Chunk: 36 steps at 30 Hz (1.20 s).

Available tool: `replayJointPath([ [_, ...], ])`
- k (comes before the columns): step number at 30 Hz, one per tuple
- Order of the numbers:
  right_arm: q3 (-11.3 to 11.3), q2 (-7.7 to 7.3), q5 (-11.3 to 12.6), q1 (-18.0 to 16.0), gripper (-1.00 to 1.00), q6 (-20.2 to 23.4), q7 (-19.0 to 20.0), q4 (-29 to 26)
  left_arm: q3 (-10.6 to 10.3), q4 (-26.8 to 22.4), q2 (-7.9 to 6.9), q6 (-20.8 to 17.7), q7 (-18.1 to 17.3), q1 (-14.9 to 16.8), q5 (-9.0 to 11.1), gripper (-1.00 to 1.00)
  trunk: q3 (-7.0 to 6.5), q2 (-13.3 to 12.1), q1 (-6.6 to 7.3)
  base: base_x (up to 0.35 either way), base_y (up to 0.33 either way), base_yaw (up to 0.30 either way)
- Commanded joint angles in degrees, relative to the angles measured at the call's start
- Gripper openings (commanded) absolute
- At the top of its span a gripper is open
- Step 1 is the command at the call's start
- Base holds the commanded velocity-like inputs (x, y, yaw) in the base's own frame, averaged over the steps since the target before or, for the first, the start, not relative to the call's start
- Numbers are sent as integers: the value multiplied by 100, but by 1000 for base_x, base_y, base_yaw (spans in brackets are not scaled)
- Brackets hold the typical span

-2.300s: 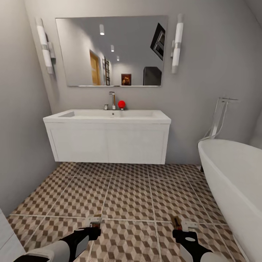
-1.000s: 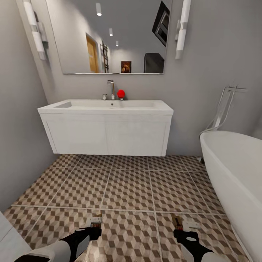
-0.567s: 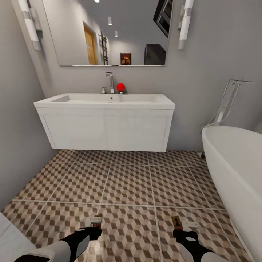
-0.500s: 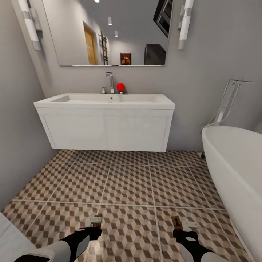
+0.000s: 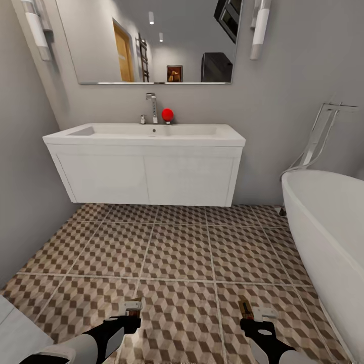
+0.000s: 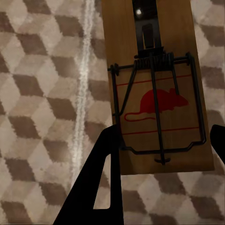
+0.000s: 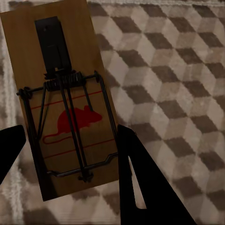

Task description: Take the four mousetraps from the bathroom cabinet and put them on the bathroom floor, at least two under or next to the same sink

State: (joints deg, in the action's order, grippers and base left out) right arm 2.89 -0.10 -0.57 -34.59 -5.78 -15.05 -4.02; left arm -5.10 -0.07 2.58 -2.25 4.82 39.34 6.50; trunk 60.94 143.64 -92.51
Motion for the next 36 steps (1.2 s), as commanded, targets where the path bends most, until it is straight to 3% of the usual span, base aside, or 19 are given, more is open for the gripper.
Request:
replayJointPath([
  [1,28,1,-4,-4,-100,-28,1,6,-48,-1,1,-18,19,3,60,-100,28,4,-1,0,0,0],
  [4,26,-4,-4,-4,-100,-27,3,6,-47,-1,-2,-17,19,3,61,-100,94,8,-9,0,0,0],
  [13,26,-8,-4,-4,-100,-28,10,6,-45,-1,-3,-18,25,3,62,-100,94,8,-9,0,0,0],
  [31,35,-16,-4,-4,-100,-31,16,6,-46,-1,-3,-20,21,3,62,-100,493,32,-55,0,0,0],
  [36,36,-17,-4,-4,-100,-32,18,6,-44,-1,-3,-21,24,3,62,-100,493,32,-55,0,0,0],
])
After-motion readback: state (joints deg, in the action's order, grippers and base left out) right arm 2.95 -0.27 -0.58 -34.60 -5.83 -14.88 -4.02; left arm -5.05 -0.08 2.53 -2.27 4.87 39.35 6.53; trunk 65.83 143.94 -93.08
